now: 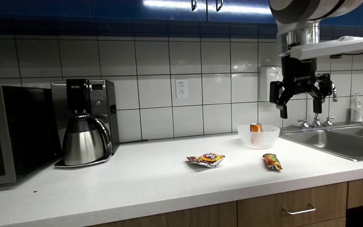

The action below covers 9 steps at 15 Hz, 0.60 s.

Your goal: Remove the can from the bowl

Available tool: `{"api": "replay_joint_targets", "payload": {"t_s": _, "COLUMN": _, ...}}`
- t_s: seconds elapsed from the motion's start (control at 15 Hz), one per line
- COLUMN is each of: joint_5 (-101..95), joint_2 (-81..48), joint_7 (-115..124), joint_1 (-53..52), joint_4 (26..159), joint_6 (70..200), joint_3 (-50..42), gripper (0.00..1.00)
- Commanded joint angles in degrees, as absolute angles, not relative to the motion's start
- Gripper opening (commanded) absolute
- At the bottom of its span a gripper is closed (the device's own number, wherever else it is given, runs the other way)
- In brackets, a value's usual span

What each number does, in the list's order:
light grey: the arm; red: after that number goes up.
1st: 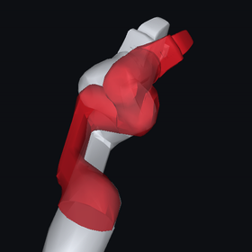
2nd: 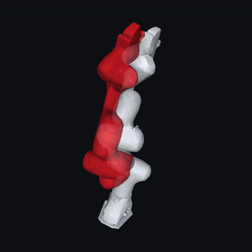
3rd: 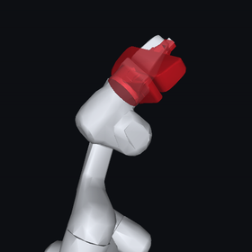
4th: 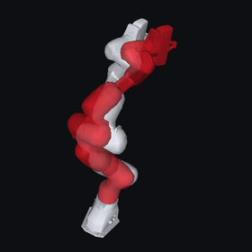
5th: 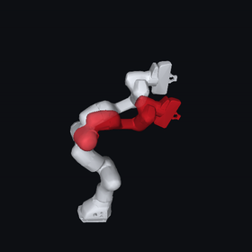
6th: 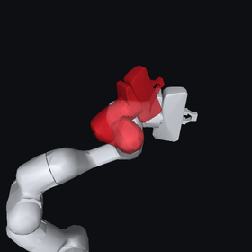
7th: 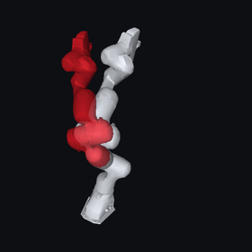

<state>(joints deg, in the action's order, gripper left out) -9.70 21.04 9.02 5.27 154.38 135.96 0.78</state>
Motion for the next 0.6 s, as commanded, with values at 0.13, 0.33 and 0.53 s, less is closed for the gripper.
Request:
{"api": "replay_joint_targets", "payload": {"t_s": 0.13, "joint_5": -13.8, "joint_2": 9.6, "joint_7": 8.3, "joint_1": 7.9, "joint_4": 146.4, "joint_6": 140.6, "joint_3": -1.0, "gripper": 1.0}}
{"api": "replay_joint_targets", "payload": {"t_s": 0.33, "joint_5": -14.3, "joint_2": 3.9, "joint_7": 7.9, "joint_1": 8.4, "joint_4": 142.5, "joint_6": 142.9, "joint_3": -3.1, "gripper": 1.0}}
{"api": "replay_joint_targets", "payload": {"t_s": 0.53, "joint_5": -13.6, "joint_2": -1.7, "joint_7": 7.2, "joint_1": 8.3, "joint_4": 138.1, "joint_6": 144.5, "joint_3": -5.2, "gripper": 1.0}}
